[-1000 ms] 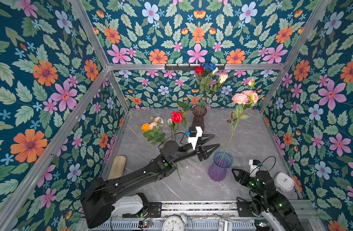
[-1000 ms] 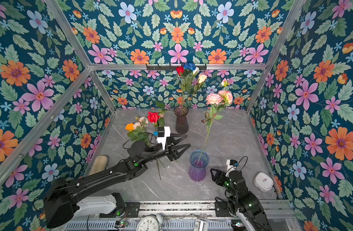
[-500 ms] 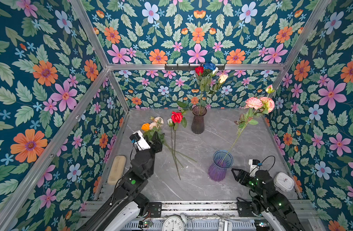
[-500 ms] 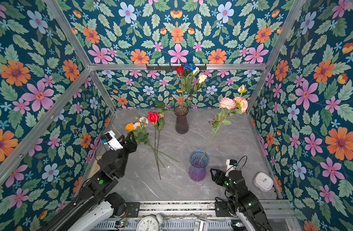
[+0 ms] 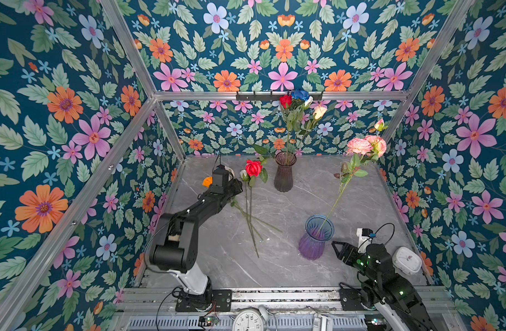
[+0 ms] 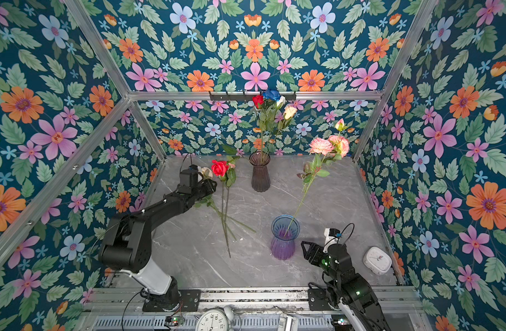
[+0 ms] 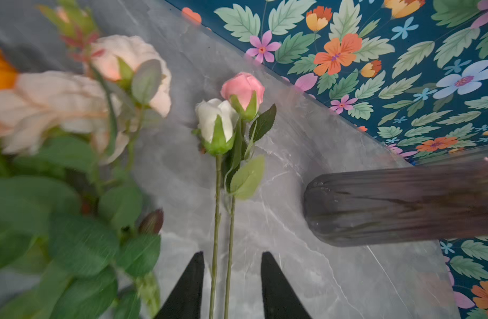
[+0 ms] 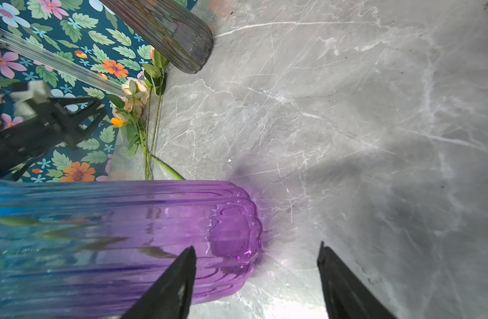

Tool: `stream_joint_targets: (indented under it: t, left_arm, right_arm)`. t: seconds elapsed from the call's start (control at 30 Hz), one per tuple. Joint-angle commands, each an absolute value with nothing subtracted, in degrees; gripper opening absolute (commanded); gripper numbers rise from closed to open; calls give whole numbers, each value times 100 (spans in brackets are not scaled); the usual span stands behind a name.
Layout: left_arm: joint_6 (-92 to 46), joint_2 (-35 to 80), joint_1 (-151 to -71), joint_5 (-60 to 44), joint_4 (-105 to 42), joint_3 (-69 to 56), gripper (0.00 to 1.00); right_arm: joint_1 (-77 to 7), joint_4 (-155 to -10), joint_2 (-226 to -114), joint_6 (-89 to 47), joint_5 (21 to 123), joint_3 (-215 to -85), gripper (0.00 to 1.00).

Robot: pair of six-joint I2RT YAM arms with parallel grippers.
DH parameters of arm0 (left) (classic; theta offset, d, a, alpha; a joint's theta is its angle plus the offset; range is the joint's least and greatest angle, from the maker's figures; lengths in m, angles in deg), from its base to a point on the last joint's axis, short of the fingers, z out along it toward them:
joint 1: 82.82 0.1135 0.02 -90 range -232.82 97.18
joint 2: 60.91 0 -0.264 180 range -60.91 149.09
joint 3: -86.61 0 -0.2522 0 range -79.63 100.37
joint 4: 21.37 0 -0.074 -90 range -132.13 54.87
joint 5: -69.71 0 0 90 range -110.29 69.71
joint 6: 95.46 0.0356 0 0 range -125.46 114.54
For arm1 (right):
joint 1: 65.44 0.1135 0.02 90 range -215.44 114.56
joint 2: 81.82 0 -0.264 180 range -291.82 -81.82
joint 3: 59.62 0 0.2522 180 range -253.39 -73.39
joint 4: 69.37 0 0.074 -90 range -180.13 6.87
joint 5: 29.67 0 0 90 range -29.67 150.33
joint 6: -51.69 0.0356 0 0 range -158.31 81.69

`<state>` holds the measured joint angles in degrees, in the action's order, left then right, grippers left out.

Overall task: Arrange flowers in a vase
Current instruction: Pick up the flower from the top-left of the table.

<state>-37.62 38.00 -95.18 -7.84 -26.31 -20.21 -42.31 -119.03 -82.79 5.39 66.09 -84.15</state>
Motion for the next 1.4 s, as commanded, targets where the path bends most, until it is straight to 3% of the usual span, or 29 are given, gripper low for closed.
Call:
stream_joint_targets:
  t: [0.0,0.3,0.63,0.7,0.87,0.97,1.2,1.37]
  left_arm:
    - [-3486,4353,-9505,-496,-2882,-1512,36]
    - [-3194,5456,-9552,-681,-3400,-535,39]
    - [-3231,5704,-9646,-685,-3273,-658,36]
    - [-3253,5710,-9668,-664,-3200,-702,33]
    - [-3355,5643,-9671,-457,-2988,-856,9]
    - [-3394,5229,-9655,-545,-2727,-1163,0]
    - [-3228,3565,-9408,-959,-3008,-1531,0]
    - [-3454,1464,-9165,-1650,-2716,-2523,0]
  right_arm:
    - [-4228,-11809,-8212,519,6537,-8428,71]
    - [-4224,-11758,-8191,467,6616,-8420,72]
    - [-4225,-11732,-8191,432,6683,-8416,73]
    - [-4227,-11732,-8191,431,6687,-8420,73]
    - [-4224,-11729,-8191,424,6692,-8420,73]
    - [-4225,-11732,-8191,428,6708,-8417,73]
    - [-4225,-11723,-8196,425,6706,-8411,73]
    - [-4226,-11734,-8197,436,6688,-8418,73]
